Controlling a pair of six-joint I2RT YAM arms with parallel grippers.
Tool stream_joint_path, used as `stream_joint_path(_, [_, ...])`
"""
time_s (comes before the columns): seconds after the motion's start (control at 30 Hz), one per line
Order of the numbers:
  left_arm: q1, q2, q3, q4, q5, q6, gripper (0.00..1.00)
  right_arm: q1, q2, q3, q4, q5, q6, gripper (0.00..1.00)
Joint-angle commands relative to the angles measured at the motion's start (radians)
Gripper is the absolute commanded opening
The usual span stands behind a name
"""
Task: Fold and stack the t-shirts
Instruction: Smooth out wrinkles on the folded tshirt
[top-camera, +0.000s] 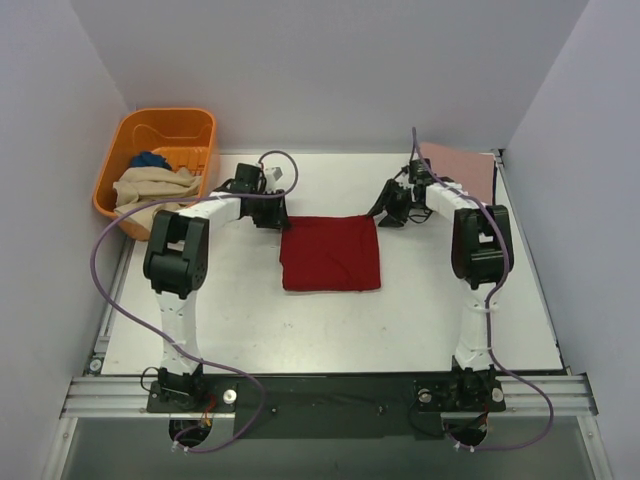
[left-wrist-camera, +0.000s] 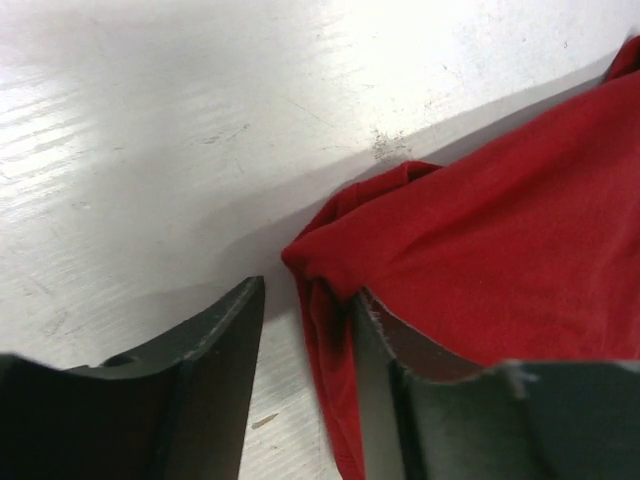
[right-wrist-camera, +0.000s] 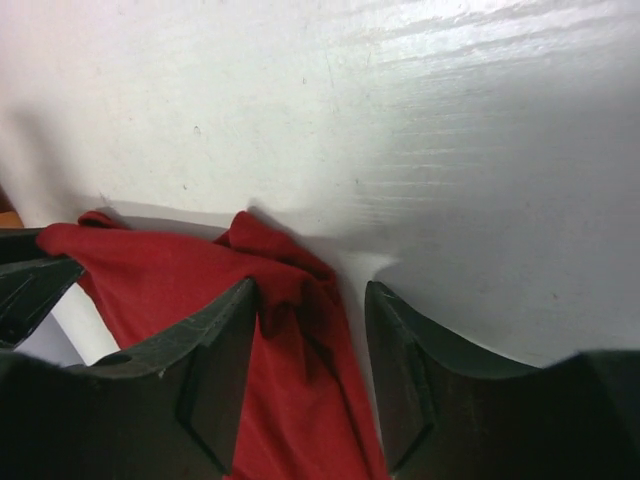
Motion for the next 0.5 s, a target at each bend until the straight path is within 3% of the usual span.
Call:
stream_joint_path(0.0, [0.017,-0.031,0.071,-0.024,-0.035,0.026,0.55,-0.018,-0.049,0.046,-0.053,0.063,-0.041,0.46])
stream_joint_path(0.1, [0.023,-0.068,0.082,-0.037,-0.069,0.046,0.67,-0.029,-0.093,0.086,-0.094,0.083,-0.066,0.49])
stream_joint_path(0.3, [0.026,-0.173,0.071,-0.038,-0.090,0.091,0.73,-0.035,-0.221,0.138,-0.229,0.184,-0.136,0.49])
stream_joint_path(0.4, [0.028,-0.226,0.065,-0.058,-0.112,0.107,0.82,-0.006,-0.316,0.063,-0.237,0.184,-0.169,0.32])
stream_joint_path(0.43, [0.028,-0.235,0.064,-0.064,-0.116,0.112,0.82,0.020,-0.331,0.048,-0.237,0.179,-0.186,0.13])
stream_joint_path(0.47, [0.028,-0.252,0.062,-0.078,-0.116,0.117,0.81,0.036,-0.356,0.013,-0.237,0.176,-0.193,0.07])
